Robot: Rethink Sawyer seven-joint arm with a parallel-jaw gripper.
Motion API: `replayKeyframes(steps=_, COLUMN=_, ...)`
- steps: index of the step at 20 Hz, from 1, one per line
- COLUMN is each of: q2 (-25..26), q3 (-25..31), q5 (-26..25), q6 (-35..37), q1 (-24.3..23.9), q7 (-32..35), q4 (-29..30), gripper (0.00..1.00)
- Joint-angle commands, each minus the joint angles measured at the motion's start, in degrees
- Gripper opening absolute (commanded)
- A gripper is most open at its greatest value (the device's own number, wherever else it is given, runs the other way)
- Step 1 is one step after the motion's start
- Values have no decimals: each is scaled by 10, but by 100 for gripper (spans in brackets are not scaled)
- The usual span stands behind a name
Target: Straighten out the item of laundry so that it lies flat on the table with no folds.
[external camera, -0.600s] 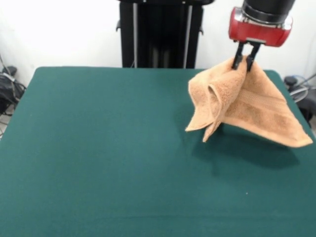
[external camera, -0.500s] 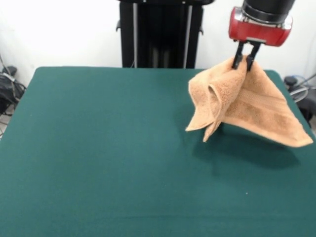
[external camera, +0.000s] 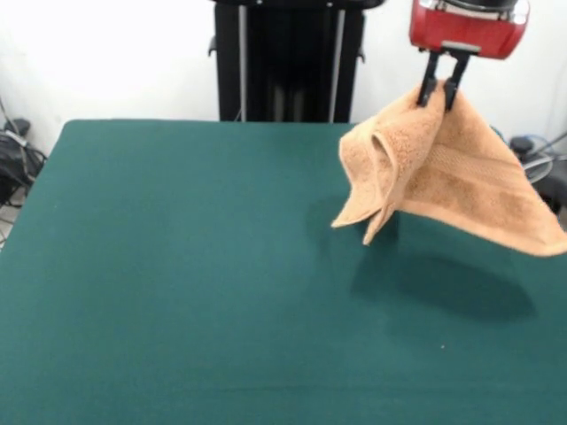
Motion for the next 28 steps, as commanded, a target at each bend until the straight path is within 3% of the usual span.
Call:
replayKeyframes(steps=1, q2=-8, q3=58, q5=-31, q6=-30, q1=-34, q7=32, q4=40, gripper=0)
replayKeyframes(steps=6, q2=-12, q3=49, q5=-34, q6=-17, q1=-29, q7=48, q4=33, gripper=0)
replayKeyframes(steps=18, q2=-7, q3=71, q5=-37, q6=-61, q1=-51, q7=27, q4=68, gripper=0)
replayKeyframes(steps=28, q2=-9, q3=83, q5=-56, q6=-80, q1=-94, q7=-5, q4=83, gripper=0)
